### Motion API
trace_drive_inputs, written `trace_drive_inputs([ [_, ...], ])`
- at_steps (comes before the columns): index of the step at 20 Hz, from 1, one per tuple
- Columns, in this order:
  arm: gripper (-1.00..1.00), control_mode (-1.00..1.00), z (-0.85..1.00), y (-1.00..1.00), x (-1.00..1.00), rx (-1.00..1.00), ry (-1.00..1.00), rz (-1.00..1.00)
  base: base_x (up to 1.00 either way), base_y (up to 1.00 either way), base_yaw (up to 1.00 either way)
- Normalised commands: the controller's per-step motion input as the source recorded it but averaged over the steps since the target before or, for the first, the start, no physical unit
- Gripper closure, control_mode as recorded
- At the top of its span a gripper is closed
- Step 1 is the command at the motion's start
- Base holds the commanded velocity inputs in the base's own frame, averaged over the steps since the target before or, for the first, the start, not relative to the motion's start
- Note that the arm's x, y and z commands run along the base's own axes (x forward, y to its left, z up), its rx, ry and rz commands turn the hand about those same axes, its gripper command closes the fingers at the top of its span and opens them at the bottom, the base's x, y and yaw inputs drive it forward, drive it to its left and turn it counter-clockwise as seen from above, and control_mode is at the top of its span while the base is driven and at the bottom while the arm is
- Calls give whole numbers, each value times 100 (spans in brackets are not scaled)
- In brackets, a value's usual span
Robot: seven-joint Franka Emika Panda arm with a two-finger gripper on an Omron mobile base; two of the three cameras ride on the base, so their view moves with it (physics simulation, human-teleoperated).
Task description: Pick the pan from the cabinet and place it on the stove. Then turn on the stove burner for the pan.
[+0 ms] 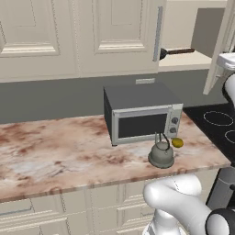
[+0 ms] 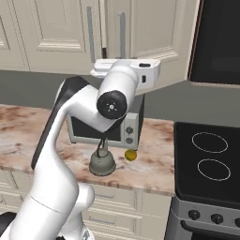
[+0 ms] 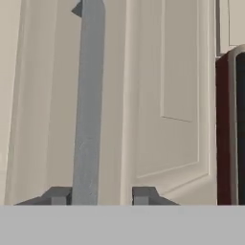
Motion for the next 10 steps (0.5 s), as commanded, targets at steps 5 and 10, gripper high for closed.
trace_drive_inputs([
  [5,-100,-100,-9,6,-41,-3,0,0,0,0,0],
  [10,-100,-100,0,49,-36,-8,-1,-4,0,0,0],
])
